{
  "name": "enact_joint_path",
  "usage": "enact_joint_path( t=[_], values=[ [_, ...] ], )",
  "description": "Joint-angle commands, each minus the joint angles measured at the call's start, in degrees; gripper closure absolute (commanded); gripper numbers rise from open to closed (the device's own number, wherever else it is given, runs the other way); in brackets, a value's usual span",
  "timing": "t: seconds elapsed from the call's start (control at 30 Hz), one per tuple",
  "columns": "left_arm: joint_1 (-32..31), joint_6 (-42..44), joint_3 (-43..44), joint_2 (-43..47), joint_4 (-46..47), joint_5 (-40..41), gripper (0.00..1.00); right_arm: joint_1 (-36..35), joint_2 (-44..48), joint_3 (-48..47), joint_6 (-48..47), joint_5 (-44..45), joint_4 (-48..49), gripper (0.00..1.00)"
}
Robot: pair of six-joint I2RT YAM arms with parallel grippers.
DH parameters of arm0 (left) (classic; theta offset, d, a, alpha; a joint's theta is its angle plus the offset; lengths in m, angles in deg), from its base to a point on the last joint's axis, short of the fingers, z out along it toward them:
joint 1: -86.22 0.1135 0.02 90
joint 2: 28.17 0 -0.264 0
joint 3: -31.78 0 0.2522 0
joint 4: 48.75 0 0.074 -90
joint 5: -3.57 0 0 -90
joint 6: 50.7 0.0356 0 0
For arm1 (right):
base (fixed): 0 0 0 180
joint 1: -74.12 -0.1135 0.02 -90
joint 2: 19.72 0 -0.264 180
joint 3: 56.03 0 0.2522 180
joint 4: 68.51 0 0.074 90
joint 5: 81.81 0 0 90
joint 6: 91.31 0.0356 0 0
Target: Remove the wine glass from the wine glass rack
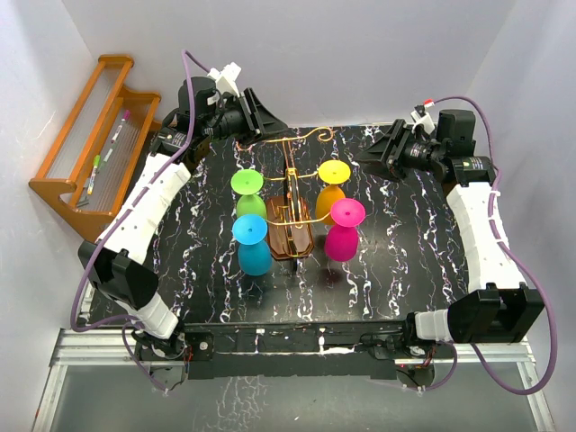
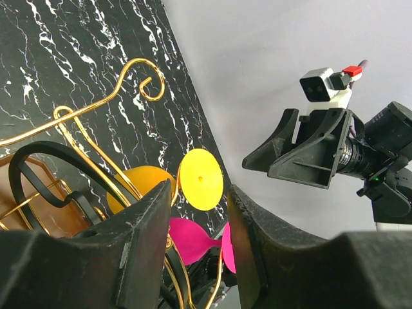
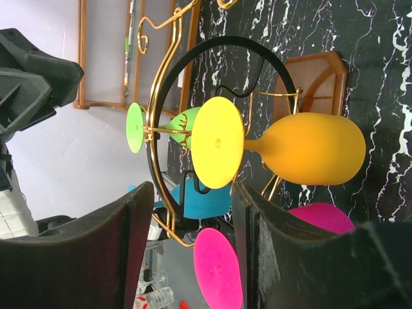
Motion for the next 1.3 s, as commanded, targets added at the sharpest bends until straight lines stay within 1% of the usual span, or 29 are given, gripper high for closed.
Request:
enact_joint_path(
  t=[0.0,0.17,0.43,0.8,0.87,1.13,1.27],
  values=[
    [-0.3,-0.2,1.8,1.5,1.5,-0.3,0.61,-0.1,0.6,-1.5,0.5,-1.1,2.1,0.46],
    [-0.3,-0.5,1.7,0.9,1.5,-0.7,0.61,-0.1,-2.7,-3.7,-1.7,-1.9,-3.1,0.47],
    [-0.3,-1.3,1.6,-0.1,2.1,-1.1,0.61,-0.1,-5.6,-6.3,-4.4,-1.1,-7.8,0.47],
    [-0.3,-1.6,1.5,-0.5,2.2,-1.1,0.61,-0.4,-8.2,-7.5,-5.7,-1.4,-8.3,0.48],
    [-0.2,-1.6,1.4,-0.5,2.1,-1.2,0.61,-1.9,-8.8,-7.8,-5.9,-1.4,-8.4,0.49],
    [-0.3,-1.5,1.3,-0.6,2.0,-1.1,0.61,-4.1,-10.2,-8.0,-5.7,-1.4,-7.6,0.50],
    [-0.3,-1.3,1.1,-0.5,1.8,-1.1,0.61,-4.8,-10.8,-8.1,-5.6,-0.7,-7.7,0.53]
  ],
)
